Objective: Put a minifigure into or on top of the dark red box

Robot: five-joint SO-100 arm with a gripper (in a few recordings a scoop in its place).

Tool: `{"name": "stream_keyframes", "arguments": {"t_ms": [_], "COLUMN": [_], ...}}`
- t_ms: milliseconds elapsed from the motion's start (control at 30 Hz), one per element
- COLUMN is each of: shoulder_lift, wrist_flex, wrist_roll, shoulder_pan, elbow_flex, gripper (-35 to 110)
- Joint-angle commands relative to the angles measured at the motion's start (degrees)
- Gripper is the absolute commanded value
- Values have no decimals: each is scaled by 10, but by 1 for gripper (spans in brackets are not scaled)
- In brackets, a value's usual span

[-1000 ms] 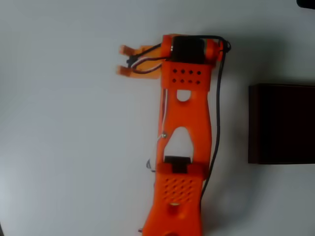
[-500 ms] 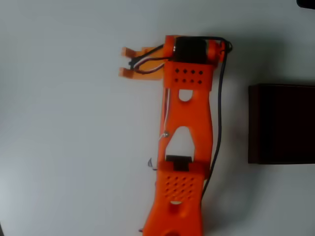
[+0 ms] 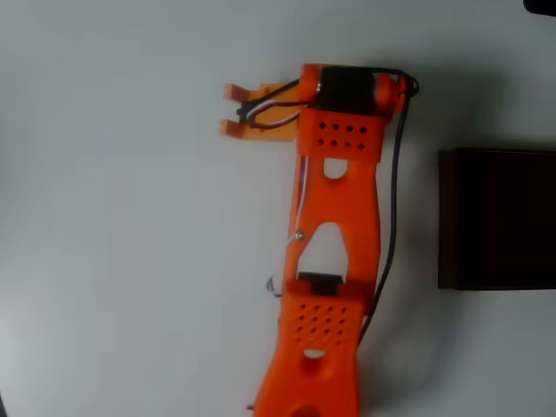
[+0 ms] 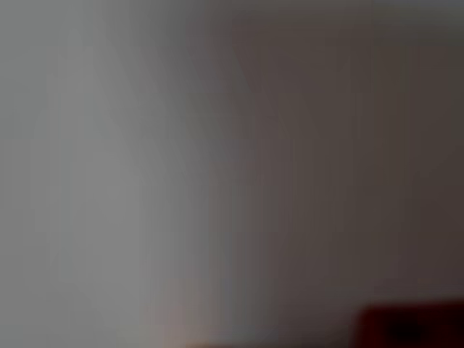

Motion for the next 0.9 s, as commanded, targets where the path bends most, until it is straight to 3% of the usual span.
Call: {"name": "stream_keyframes", "arguments": {"t_ms": [0, 867], "shoulder_lift": [11, -4], "wrist_flex": [10, 10], "wrist_roll": [-10, -8], "shoulder_pan": [1, 4], "elbow_flex": [-15, -24], "gripper": [20, 4]}}
